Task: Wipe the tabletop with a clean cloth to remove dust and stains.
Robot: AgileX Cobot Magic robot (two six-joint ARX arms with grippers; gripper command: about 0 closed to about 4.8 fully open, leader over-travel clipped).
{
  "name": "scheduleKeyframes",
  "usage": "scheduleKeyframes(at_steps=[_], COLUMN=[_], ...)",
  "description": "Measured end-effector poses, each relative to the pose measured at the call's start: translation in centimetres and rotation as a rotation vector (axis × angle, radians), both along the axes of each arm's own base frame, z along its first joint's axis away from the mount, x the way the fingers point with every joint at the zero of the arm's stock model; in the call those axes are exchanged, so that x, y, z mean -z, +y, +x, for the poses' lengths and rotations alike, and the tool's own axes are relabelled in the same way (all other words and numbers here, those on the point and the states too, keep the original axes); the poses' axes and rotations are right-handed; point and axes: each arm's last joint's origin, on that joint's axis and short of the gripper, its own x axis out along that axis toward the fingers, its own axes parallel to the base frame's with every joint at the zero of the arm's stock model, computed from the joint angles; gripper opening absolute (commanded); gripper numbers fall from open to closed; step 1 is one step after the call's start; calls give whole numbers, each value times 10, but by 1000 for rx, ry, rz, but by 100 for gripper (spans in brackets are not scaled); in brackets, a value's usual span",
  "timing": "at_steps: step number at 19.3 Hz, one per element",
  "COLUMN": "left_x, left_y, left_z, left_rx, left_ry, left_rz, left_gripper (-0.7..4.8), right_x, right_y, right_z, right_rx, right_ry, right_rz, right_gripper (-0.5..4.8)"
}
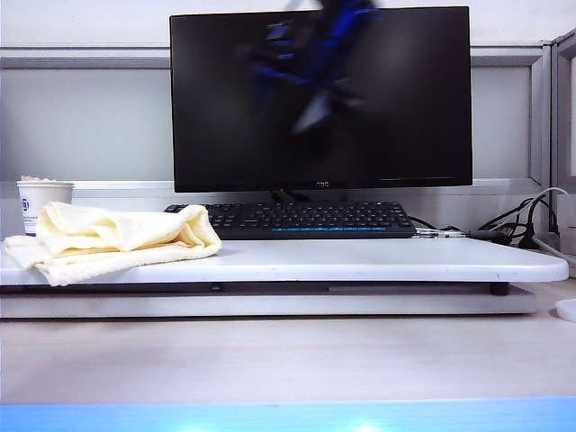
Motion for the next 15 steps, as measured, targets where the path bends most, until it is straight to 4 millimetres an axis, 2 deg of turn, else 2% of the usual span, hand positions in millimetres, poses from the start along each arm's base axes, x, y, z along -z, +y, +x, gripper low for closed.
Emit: scheduleKeyframes(at_steps=[2, 4, 6, 8, 11, 12, 13, 15], left_x=[0, 0, 0, 0, 0, 0, 0, 0], left_y=[0, 0, 0, 0, 0, 0, 0, 1], left_z=[0, 0, 0, 0, 0, 0, 0, 0], left_rx=[0, 0, 0, 0, 0, 0, -2, -25], left_ry=[0, 0, 0, 0, 0, 0, 0, -3], left_rz=[0, 0, 0, 0, 0, 0, 0, 5], left_gripper=[-6, -6, -6, -6, -6, -6, -6, -6], right_x=[-9, -19, -38, -57, -104, -126, -139, -149], right_y=[-31, -54, -81, -100, -130, -144, -157, -174], right_z=[7, 6, -2, -13, -47, -67, -83, -100], right_rx=[55, 85, 113, 137, 173, 193, 211, 231], right_ry=[-5, -13, -28, -57, -157, -210, -223, -214], right_rz=[-17, -47, -83, -97, -105, -99, -100, -112], right_gripper=[364, 364, 353, 313, 314, 314, 314, 313])
